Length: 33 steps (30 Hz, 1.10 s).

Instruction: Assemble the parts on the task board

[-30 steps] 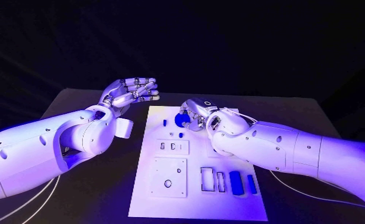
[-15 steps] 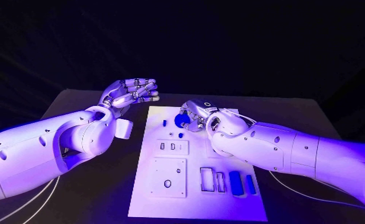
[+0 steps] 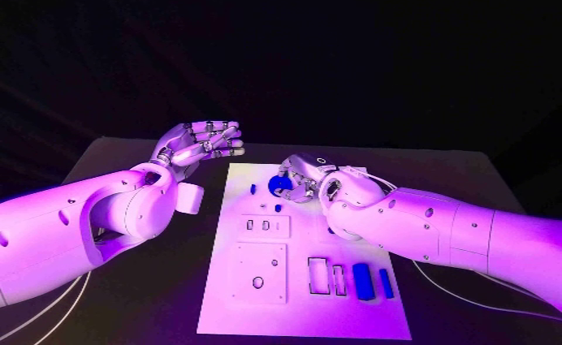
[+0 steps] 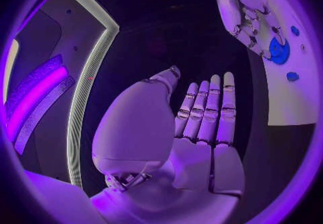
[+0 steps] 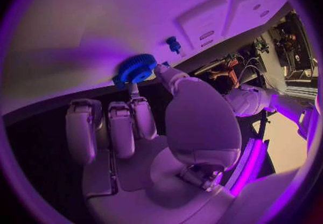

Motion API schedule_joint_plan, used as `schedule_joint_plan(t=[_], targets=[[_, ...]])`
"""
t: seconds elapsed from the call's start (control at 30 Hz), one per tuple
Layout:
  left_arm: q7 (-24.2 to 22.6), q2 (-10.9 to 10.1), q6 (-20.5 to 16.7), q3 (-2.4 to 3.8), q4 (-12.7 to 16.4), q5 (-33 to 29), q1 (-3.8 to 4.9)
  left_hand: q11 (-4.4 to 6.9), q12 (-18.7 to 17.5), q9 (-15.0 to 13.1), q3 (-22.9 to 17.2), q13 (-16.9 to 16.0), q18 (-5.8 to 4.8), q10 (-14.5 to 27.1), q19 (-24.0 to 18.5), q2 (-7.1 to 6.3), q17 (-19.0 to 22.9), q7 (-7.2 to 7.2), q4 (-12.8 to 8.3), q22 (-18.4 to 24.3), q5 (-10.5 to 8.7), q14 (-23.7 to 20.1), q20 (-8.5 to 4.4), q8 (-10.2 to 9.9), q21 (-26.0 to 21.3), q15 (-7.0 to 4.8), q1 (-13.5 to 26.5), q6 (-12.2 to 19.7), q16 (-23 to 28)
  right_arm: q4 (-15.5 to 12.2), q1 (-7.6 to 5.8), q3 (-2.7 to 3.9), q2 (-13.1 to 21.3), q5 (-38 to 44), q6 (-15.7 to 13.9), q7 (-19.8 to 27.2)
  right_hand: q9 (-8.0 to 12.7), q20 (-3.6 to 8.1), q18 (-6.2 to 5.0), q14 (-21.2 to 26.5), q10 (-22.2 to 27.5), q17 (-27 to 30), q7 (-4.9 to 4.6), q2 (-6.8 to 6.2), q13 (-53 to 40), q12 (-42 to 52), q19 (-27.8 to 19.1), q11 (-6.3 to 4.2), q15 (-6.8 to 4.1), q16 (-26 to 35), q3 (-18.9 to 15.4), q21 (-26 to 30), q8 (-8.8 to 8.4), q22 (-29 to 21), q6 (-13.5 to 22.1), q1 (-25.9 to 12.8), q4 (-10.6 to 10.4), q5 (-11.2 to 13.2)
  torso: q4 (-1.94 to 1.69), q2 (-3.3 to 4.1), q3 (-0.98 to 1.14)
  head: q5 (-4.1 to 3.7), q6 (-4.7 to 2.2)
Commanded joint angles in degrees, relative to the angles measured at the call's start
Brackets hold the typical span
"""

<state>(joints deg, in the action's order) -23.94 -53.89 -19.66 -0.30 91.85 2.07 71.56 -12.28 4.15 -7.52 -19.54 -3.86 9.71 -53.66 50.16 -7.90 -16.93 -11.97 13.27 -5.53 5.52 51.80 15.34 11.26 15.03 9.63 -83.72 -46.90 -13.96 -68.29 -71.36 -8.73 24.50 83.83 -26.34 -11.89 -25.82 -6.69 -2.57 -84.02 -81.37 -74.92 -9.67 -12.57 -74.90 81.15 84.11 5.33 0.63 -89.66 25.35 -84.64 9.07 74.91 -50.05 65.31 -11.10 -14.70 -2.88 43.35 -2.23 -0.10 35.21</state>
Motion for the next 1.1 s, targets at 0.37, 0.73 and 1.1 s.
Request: schedule_joint_plan(t=[0.37, 0.73, 1.1], targets=[[-0.4, -0.1, 0.6, 0.05, 0.2, -0.2, 0.10, -0.19, 0.3, 0.0, -0.3, 0.0, 0.65, 0.4, -0.5, 0.15, -0.1, -3.74, 0.0, 0.1, -0.26, -0.5, 0.10, 0.3, -0.3, 0.07, 0.5, 0.4, 0.2, -0.1, 0.13, -0.09, 1.2, -2.1, 3.7, 0.8, -0.1, -0.21, 0.94, -6.0, -0.3, -15.1, 0.10, 0.66, -6.0, 0.5, 1.9, -0.42, 0.21, -0.3, -0.6, 0.0, -0.14, 9.7, -0.5, -1.7, -1.9, -1.1, 0.00, -0.01, 0.01, 0.04, 0.14], [-0.5, -0.2, 0.7, 0.05, 0.0, -0.2, 0.10, -0.20, 0.3, 0.0, -0.3, 0.0, 0.65, 0.5, -0.5, 0.19, -0.1, -3.75, 0.0, 0.1, -0.25, -0.6, 0.11, 0.3, -0.3, 0.08, 0.5, 0.5, 0.2, -4.7, 0.01, 0.01, 5.5, -3.2, -2.7, 2.2, -0.2, -0.11, 0.94, -6.0, -0.4, -15.1, 0.18, 0.39, -6.1, 0.6, 1.9, -0.54, 0.10, -0.3, -0.2, 0.0, -0.19, 9.7, -0.7, -0.3, -1.0, -2.4, 0.05, -0.14, 0.05, 0.16, -0.02], [-0.6, -0.3, 0.8, 0.04, -0.3, -0.2, 0.09, -0.20, 0.3, 0.0, -0.4, 0.0, 0.66, 0.5, -0.6, 0.21, -0.2, -3.75, 0.0, 0.1, -0.24, -0.6, 0.13, 0.3, -0.3, 0.09, 0.5, 0.5, 0.2, -15.5, -2.76, 0.94, 19.5, -17.1, -2.6, 11.6, 0.0, -0.33, 0.64, -6.0, 0.3, -15.1, -0.31, -0.19, -5.5, -0.1, 1.2, -0.16, 0.39, -0.3, 1.0, 1.1, -1.21, 8.8, 0.0, 5.9, 2.8, 2.9, 0.78, -0.47, 0.58, 0.30, -0.26]])
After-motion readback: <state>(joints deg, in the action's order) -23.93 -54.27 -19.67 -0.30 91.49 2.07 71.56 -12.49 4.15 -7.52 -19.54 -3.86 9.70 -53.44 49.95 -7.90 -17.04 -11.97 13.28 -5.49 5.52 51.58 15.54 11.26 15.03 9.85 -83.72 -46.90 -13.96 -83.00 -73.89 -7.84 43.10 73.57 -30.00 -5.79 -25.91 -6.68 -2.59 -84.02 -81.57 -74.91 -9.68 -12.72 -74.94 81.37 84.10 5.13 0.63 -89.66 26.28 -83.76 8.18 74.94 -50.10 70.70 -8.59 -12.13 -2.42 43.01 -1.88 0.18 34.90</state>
